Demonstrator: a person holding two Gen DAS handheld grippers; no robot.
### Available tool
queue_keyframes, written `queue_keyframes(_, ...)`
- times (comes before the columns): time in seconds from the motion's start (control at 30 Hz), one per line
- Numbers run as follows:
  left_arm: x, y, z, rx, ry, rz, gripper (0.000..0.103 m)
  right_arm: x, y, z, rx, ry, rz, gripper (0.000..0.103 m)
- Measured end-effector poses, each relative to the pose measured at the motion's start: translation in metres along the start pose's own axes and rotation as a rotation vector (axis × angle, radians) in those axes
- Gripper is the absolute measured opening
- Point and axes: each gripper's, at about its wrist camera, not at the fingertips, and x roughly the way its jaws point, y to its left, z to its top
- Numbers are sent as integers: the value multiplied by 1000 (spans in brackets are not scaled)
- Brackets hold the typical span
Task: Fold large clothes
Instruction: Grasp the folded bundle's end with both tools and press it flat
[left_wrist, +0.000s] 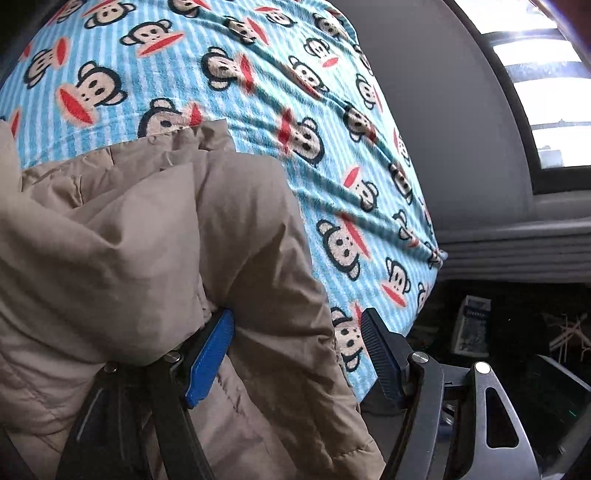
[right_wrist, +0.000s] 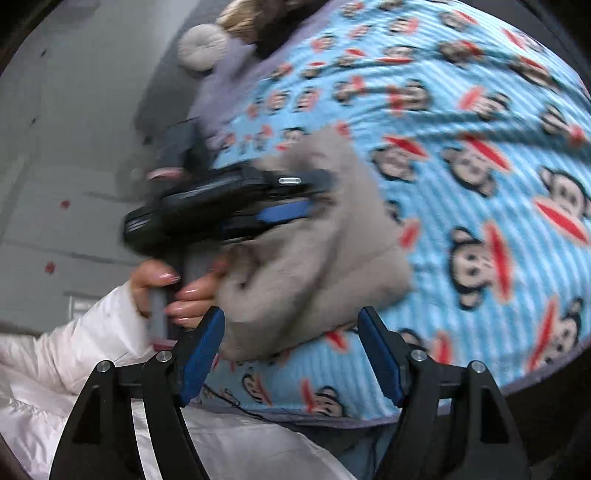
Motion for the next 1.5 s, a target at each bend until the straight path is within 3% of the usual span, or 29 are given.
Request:
queue_keyframes(0.17,-11,6,-2,8,15,-15,71,5,49,10,-180,-50,-1,78)
queue_keyframes(0.3,-15,0,4,34,29,-11,71,33,54,12,-244,27,-50,73)
queue_keyframes(0.33,-21,-3,5,44,16,-12,71,46,51,12,-244,59,-61,61)
queue_keyframes(0.37,-33,-7,5,68,-12,-7,71,54,51,12,-247,80,-77,40)
queue_keyframes(0.4,-45,-11,5,96,-41,11,71,65,50,12,-253,107,-111,27)
queue_keyframes(0.43,-60,-15,3,136,-86,49,71,74,50,12,-262,129,-149,16)
queue_keyframes(0.47,-80,-17,0,179,-150,113,71,80,49,12,-282,130,-192,12)
queue_keyframes(0.57,-126,-1,-11,207,-286,277,71,82,48,6,-342,119,-281,10)
queue_keyframes(0.7,-153,45,-22,142,-394,481,71,78,36,2,-340,109,-348,10)
queue_keyframes(0.83,-129,66,-11,142,-389,508,71,75,18,3,-286,110,-363,9)
queue_keyframes(1.0,-56,46,22,287,-373,562,71,84,-7,-1,-235,138,-397,9)
queue_keyframes(1.17,-26,45,51,232,-343,515,71,75,-45,1,-130,146,-513,9)
queue_keyframes(1.33,-20,54,57,193,-329,498,71,11,-49,29,10,-41,-329,10)
queue_keyframes(1.43,-21,54,57,188,-326,494,71,18,-48,52,53,-23,-169,10)
queue_keyframes(1.5,-23,55,57,184,-325,489,71,38,-52,66,117,13,-14,18)
